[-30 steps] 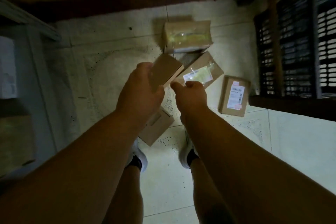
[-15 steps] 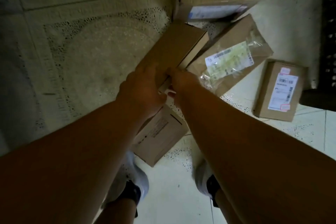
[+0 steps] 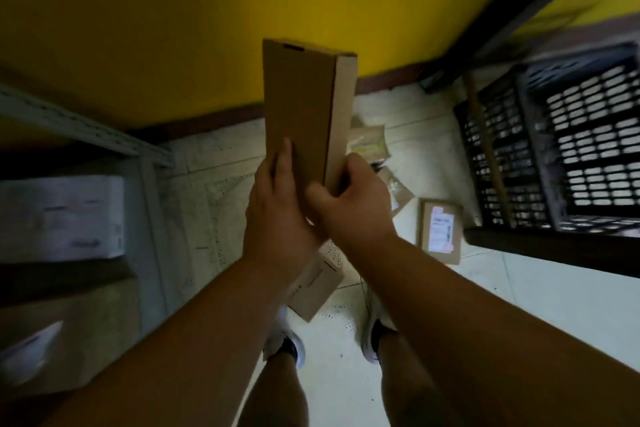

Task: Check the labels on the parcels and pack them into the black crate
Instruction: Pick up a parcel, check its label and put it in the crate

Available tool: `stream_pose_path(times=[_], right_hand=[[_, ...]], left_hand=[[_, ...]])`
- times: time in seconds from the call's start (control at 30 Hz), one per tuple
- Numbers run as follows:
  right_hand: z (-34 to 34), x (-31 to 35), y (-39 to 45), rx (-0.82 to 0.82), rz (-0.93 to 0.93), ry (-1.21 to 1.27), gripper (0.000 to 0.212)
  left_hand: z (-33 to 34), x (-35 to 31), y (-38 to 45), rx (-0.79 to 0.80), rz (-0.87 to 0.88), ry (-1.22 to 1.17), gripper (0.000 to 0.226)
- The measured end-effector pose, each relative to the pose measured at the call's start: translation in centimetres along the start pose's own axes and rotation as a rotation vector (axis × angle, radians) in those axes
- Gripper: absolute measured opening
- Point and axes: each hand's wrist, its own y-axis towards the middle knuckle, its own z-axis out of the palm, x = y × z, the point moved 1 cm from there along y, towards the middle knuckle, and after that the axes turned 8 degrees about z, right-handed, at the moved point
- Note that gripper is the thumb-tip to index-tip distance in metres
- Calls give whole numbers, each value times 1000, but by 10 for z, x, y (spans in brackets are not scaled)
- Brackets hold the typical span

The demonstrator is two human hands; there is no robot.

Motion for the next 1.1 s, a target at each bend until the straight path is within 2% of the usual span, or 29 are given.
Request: stream_pose_path(times=[0.17, 0.33, 0.4, 0.5, 0.6, 0.7, 0.83, 1.0, 1.1], right_hand=[[-76, 127, -87, -97, -262, -19, 30], [-112, 182, -173, -122, -409, 99, 38], [-112, 189, -200, -57, -455, 163, 42], [-103, 193, -226, 96, -521, 183, 58], [-101, 201, -241, 153, -596, 43, 81], [-118, 211, -248, 157, -709, -48, 70], [-143, 212, -242, 244, -819, -119, 59], [-144, 184, -270, 537, -745, -115, 49], [-129, 157, -319, 643, -806, -177, 50]], left_hand=[[-115, -116, -18, -169, 120, 17, 108], [-184, -182, -69, -224, 245, 45, 96], [-202, -191, -94, -266, 259, 2, 81], [-229, -200, -120, -380, 246, -45, 47], [-250, -210, -138, -487, 175, -28, 24], [-252, -227, -155, -598, 74, -92, 27], [-232, -252, -185, -777, -107, -375, 30], [-197, -275, -249, -936, -340, -518, 31], [-191, -282, -312, -1084, -487, -554, 31]])
